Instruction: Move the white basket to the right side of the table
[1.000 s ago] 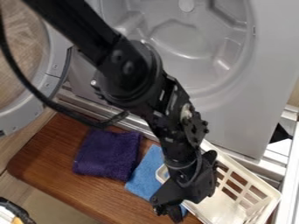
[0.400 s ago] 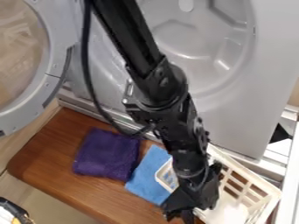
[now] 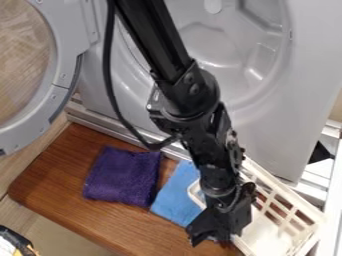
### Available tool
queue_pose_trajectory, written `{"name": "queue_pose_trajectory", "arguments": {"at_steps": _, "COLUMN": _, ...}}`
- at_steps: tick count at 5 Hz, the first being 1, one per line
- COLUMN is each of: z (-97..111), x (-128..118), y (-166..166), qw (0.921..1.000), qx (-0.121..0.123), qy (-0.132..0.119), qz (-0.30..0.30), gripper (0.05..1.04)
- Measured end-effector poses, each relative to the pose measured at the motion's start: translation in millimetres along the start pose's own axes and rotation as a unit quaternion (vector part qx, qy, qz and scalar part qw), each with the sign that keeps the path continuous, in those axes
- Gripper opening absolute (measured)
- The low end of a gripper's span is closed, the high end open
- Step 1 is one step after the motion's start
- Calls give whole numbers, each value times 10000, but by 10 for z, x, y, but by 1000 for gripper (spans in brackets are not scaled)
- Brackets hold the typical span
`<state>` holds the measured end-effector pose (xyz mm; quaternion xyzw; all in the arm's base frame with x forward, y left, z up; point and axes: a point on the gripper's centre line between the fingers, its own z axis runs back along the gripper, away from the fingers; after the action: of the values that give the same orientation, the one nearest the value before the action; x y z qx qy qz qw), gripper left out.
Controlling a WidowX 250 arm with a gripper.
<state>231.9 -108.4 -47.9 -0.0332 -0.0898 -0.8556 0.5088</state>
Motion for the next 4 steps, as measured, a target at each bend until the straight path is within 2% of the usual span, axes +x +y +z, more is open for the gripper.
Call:
{"name": "queue_pose_trajectory", "arguments": {"at_steps": 1, "z": 106, "x": 7, "y": -35, "qw": 9997, "qx": 22, "qy": 56, "qz": -243, "gripper": 130}}
{"name": "queue_pose_trajectory", "arguments": {"at_steps": 3, "z": 502, "x": -58, "y": -183, "qw": 9979, "qx": 161, "qy": 177, "qz": -604, "gripper": 88}}
{"name": "queue_pose_trajectory", "arguments": {"at_steps": 4, "z": 693, "x": -103, "y": -258, "qw": 9956, "qx": 281, "qy": 40, "qz": -893, "gripper": 88}}
